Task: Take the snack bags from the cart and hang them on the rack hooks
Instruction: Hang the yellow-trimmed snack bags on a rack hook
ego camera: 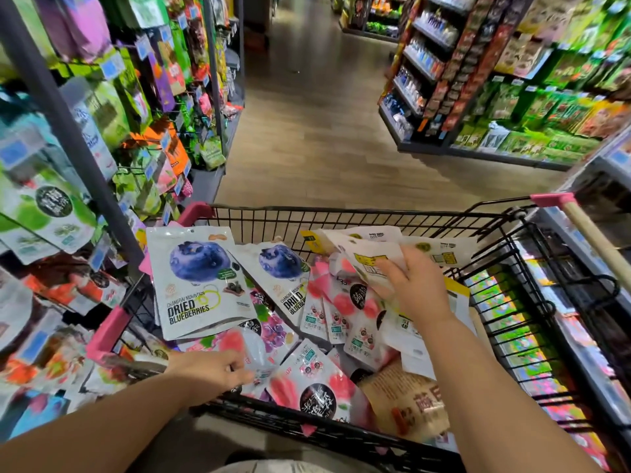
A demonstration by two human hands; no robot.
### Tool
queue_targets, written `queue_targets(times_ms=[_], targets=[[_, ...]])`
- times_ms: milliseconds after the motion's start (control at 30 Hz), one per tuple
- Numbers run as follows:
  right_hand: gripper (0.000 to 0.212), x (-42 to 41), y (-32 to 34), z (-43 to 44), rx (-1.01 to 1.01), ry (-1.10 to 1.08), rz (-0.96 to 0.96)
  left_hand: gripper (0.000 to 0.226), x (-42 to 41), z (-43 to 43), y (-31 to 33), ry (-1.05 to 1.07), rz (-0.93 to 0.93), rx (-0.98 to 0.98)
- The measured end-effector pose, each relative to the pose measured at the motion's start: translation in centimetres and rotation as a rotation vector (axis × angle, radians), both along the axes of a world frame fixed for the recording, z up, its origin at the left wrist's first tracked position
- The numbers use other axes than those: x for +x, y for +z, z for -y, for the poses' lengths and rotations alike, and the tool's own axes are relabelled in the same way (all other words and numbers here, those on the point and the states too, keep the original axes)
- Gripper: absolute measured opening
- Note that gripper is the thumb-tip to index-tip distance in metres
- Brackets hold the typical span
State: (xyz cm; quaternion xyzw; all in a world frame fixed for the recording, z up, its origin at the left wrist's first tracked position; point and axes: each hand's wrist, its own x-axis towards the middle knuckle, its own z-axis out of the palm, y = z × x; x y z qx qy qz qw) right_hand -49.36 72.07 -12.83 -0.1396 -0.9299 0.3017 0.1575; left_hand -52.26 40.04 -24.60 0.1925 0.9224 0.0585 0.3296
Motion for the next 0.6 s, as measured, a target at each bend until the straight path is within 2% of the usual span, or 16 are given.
queue_targets(times_ms=[67,167,233,300,333,367,433,500,600], targets=[[0.004,-0.1,0.3,0.7,-0.217,-0.027,-0.031,0.048,0.2,0.0,0.3,0.029,0.008,0.021],[0.008,-0.6,0.8,1.6,-0.521,-0.018,-0.088,0.055,0.3,0.1,0.4,0.1,0.012,0.124],[0.011,-1.2,0.5,2.4,-0.713,-0.012,-0.094,0.072,0.3,-0.3,0.8,0.226,0.083,0.344],[0.009,-2.0,-0.4,3.6,-0.856,-0.037,-0.013,0.106,0.0,-0.9,1.5,0.413,0.193,0.67],[0.014,-2.4,-0.9,4.4,-0.911,-0.046,0.045,0.111,-0.2,-1.3,2.0,0.473,0.245,0.785],[0.019,-2.7,-1.4,5.2,-1.017,-0.049,0.081,0.102,-0.4,-1.7,2.5,0.503,0.309,0.877],[0.014,-3.2,-1.9,6.9,-1.239,-0.033,0.118,0.074,-0.5,-2.3,3.9,0.51,0.43,1.005],[0.014,-3.6,-2.3,8.0,-1.3,-0.025,0.13,0.078,-0.6,-2.4,4.4,0.528,0.505,1.055],[0.016,-4.0,-3.3,8.7,-1.271,-0.049,0.123,0.072,0.0,-2.1,4.1,0.604,0.575,1.101]])
